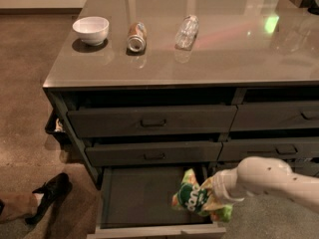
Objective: Pick green rice chip bag from bottom drawer and place on counter
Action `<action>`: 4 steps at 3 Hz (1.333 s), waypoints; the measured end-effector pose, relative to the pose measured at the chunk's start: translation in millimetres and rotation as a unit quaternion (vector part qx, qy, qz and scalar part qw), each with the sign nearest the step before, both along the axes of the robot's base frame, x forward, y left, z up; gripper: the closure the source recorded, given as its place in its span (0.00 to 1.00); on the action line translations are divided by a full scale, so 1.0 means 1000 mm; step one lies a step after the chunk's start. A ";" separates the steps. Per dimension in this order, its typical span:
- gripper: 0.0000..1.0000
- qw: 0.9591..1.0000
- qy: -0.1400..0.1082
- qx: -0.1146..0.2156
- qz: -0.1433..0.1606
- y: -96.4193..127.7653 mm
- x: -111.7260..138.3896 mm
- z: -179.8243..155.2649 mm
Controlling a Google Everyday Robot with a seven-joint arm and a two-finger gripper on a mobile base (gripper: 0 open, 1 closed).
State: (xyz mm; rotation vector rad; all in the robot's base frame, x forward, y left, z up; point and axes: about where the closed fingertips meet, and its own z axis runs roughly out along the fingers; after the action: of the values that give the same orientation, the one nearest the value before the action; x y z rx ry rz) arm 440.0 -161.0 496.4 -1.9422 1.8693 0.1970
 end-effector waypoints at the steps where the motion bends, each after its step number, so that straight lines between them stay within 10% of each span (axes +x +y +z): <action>1: 1.00 0.999 -0.033 -0.039 -0.008 -0.014 0.015 0.079; 4: 1.00 0.987 -0.084 -0.128 -0.058 -0.018 0.030 0.244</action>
Offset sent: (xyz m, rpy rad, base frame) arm 0.0424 -0.0235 0.2236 -0.2463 -0.1444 -0.0448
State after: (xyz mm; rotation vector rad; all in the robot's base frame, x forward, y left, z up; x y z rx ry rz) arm 469.5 -179.1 740.8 -1.9342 1.9638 -0.2465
